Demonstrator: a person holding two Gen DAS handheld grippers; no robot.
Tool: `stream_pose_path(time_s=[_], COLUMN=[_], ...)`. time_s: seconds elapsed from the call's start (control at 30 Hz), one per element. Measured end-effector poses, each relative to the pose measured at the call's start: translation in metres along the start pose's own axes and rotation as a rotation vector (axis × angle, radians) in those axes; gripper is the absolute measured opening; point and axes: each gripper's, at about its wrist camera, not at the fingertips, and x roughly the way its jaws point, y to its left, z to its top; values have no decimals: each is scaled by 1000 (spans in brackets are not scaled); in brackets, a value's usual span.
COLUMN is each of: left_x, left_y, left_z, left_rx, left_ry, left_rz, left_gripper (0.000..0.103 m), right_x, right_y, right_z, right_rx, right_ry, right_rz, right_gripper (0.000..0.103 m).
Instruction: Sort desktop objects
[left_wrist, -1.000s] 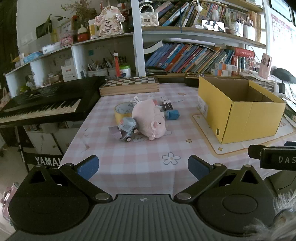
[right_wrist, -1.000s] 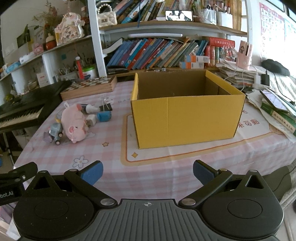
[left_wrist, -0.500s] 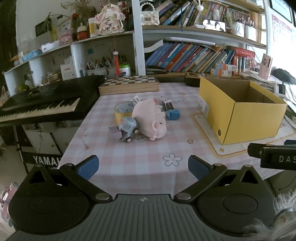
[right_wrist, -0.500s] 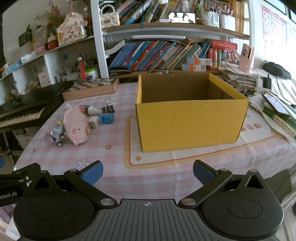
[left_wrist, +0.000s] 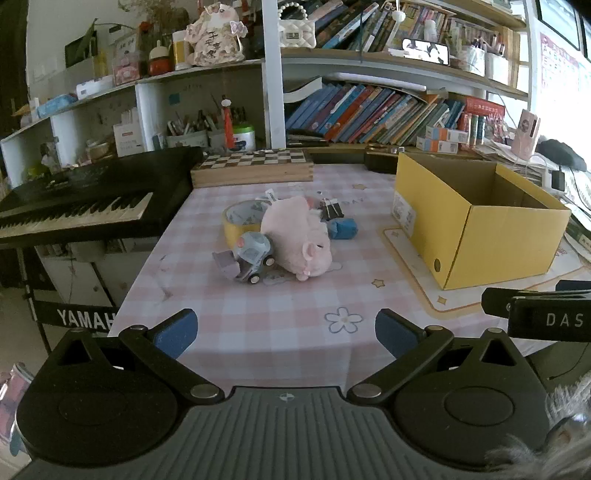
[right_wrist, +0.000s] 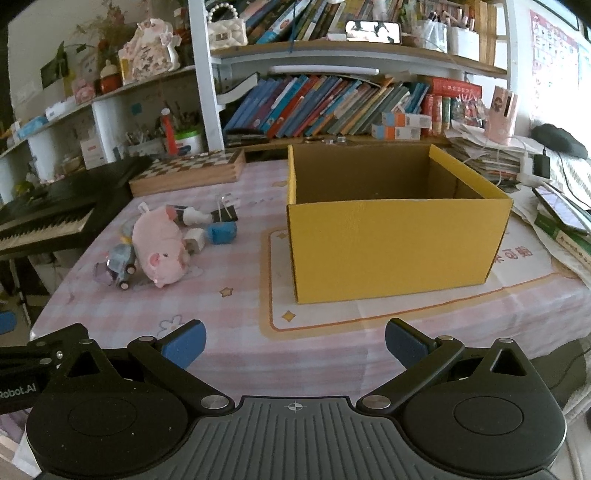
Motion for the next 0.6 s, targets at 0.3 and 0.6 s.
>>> stream_pose_path(time_s=[0.3,0.6], left_x=[1,0], left_y=[2,10], left_z=[-2,-1], left_rx=[3,-27], left_ry=[5,7], left_rz=[-16,-2], left_gripper=[103,103], right_x=[2,3], right_y=[1,8], right_z=[0,2], right_rx=[-6,-18], right_ry=[2,-3], right_rz=[9,49], right_gripper=[103,103])
